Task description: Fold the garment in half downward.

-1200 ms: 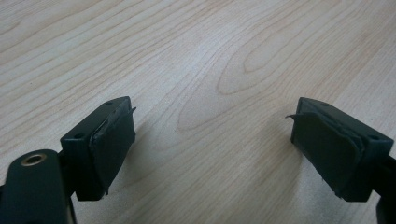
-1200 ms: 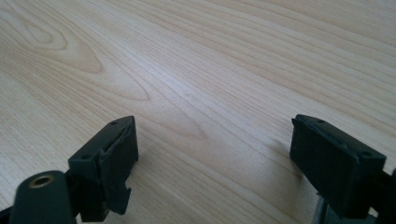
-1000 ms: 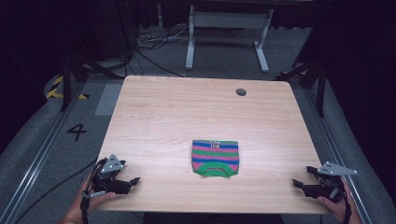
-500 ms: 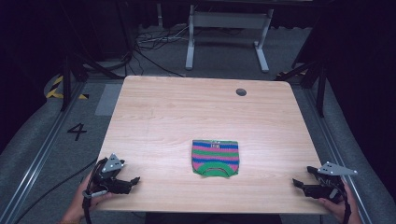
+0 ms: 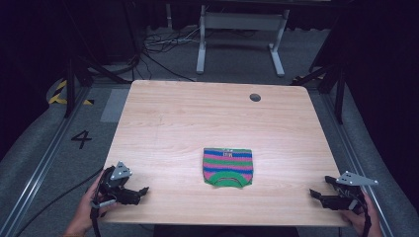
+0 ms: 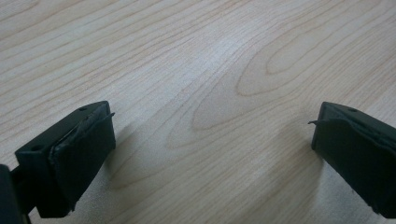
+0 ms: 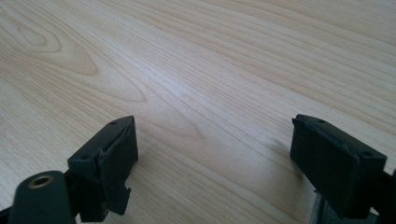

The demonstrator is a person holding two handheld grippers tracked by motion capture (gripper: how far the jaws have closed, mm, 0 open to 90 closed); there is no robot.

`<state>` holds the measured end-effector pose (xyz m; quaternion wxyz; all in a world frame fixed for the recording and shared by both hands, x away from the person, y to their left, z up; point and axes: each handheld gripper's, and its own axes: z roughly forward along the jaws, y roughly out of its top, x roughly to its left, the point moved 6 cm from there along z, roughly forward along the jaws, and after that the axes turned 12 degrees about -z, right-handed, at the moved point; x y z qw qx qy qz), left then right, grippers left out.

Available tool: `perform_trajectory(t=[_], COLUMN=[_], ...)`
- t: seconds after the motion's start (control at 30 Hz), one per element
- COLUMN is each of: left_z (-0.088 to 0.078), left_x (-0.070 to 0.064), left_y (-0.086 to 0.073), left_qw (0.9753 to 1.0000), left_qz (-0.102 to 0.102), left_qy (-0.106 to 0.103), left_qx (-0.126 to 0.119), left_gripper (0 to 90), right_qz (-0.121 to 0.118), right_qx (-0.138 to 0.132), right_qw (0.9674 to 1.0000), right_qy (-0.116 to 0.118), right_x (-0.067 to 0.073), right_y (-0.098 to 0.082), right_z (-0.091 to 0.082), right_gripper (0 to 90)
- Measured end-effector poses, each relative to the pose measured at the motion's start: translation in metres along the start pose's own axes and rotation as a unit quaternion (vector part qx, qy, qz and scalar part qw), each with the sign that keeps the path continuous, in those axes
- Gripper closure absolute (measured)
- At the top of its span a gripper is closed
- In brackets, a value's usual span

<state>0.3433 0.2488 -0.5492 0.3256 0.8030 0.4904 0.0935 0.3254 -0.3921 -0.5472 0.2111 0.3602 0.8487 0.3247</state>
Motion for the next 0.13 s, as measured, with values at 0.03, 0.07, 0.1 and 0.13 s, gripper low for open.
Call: perform_trajectory(t=[0.03,0.07,0.1,0.13], left_z=[0.0000,0.0000,0.0001,0.0000], left_x=[0.0000,0.0000,0.0003,0.0000], left_y=[0.0000,0.0000,0.0002,0.0000], left_qw=[1.0000,1.0000,1.0000,1.0000], left_qz=[0.000,0.000,0.001,0.000], left_qy=[0.000,0.000,0.001,0.000], left_qx=[0.000,0.000,-0.001,0.000], left_gripper=[0.0,0.0,0.0,0.0], right_qz=[0.000,0.000,0.000,0.000], right_qx=[0.000,0.000,0.000,0.000], right_qw=[1.0000,1.0000,1.0000,1.0000], right_qy=[0.000,0.000,0.000,0.000], right_x=[0.0000,0.0000,0.0000,0.0000], right_y=[0.0000,0.0000,0.0000,0.0000], right_z=[0.0000,0.0000,0.0000,0.0000], right_gripper=[15.4,15.4,15.4,15.4])
